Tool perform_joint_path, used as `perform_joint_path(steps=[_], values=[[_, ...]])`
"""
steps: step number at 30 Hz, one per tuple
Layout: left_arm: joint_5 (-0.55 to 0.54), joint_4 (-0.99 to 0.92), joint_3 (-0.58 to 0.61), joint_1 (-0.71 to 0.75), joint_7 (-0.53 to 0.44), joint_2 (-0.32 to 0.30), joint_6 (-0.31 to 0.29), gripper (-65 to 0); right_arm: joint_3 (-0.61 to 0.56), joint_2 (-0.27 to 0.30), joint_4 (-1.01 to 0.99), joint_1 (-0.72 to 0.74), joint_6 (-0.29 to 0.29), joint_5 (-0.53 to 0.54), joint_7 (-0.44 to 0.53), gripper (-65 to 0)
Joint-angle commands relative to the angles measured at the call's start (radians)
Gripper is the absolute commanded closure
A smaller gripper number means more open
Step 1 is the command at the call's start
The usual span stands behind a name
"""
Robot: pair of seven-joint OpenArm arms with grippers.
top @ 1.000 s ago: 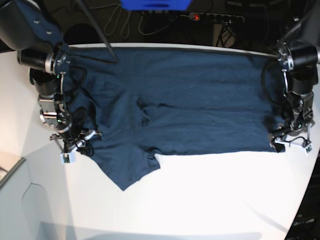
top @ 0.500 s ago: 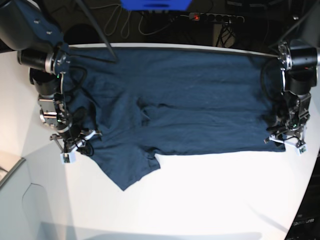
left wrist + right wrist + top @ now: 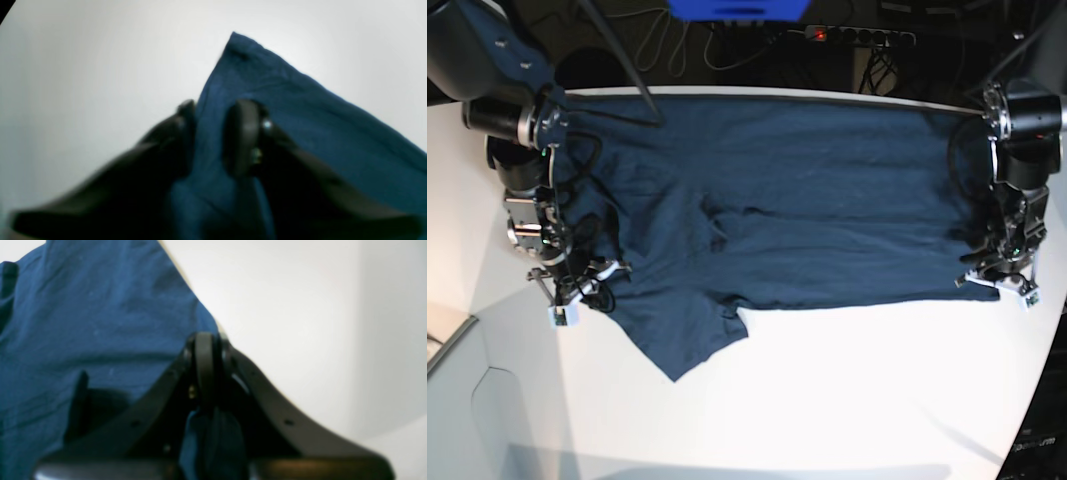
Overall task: Layout the t-shirt on the table in an organized manner, then fold the t-shirt properly
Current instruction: 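Grasp the shirt's side edges with both grippers and fold them lengthwise over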
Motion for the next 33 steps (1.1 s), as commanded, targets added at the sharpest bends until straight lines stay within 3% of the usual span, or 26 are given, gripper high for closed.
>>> perform_joint_path(steps=[1, 9, 15, 21, 26, 33], values=[[-0.002, 0.013, -0.002, -0.026, -0.019, -0.018, 0.004, -0.4, 0.001, 0.003, 0.002, 0.013, -0.003, -0.008, -0.023, 0.0], [-0.019, 0.034, -0.004, -0.023, -0.016, -0.018, -0.002, 0.0, 0.003, -0.003, 0.079, -0.022, -0.003, -0.004, -0.014, 0.0], [-0.194, 0.324, -0.002, 0.119, 0.033, -0.050, 0.003, 0.0, 0.004, -0.043, 0.389, -0.162, -0.002, -0.004, -0.013, 0.0], [-0.278, 0.525, -0.004, 0.226, 0.091, -0.059, 0.007, 0.0, 0.004, -0.068, 0.575, -0.262, -0.002, -0.002, -0.016, 0.0], [-0.361, 0.631, -0.033, 0.321, 0.091, -0.087, 0.007, 0.0, 0.004, -0.061, 0.762, -0.387, 0.001, 0.124, -0.023, 0.0], [-0.407, 0.733, -0.128, 0.430, 0.093, -0.088, 0.003, 0.0, 0.053, -0.058, 0.917, -0.549, 0.003, 0.194, -0.019, 0.0]])
